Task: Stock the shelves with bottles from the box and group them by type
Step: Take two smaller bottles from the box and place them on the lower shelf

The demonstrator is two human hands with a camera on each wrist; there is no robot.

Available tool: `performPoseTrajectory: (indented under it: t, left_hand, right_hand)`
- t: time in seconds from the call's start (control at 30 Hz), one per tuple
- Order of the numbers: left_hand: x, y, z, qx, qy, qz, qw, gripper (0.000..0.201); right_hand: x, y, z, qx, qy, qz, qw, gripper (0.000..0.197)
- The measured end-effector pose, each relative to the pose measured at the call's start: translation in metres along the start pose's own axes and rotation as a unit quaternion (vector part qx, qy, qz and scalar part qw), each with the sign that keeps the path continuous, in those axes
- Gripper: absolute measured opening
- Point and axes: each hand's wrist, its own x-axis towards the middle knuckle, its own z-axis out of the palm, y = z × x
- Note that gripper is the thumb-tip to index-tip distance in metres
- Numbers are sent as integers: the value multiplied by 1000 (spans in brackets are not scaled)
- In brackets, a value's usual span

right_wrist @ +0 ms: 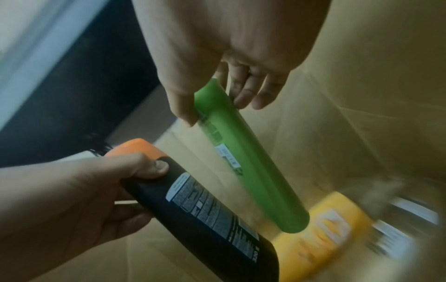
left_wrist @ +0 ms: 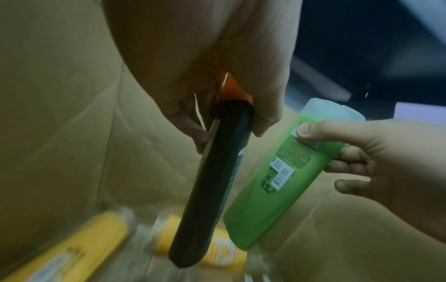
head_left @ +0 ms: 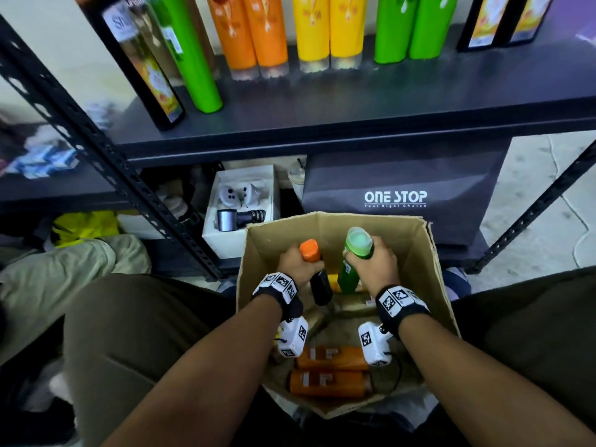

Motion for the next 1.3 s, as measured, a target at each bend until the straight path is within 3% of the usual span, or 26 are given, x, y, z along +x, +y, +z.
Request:
performPoseTrajectory:
  t: [0.1,0.23,0.4,0.6,0.77,0.93,1.17,1.3]
  left_hand:
    - [-1,11,-23,-14,35,24,999,25]
    - [-5,29,-58,-39,103,94,989,35]
    - [-12,53,-105,-68,176,162,969,44]
    - [-24,88,-154,-68,207,207,954,30]
    - [-37,109,-186,-63,243,244,937,36]
    - [-51,135,-221,-39,302,271,913,47]
    - [-75,181,-274,19,401,328,855,57]
    - [-77,198,-297,4,420,334,844,59]
  right_hand:
    - [3,-23,-4,4,14,-54,998,52]
    - [5,-61,-7,45,43,-129,990,38]
    - [8,-108,-10,58,53,-218,973,41]
    - [12,-155,-22,84,63,-280,954,50]
    - [14,-198,-45,98,90,-333,933,40]
    - [10,-246,-73,80,112,-396,908,43]
    - [8,-317,-110,65,156,-460,871,50]
    - [16,-342,-119,70,152,-468,868,49]
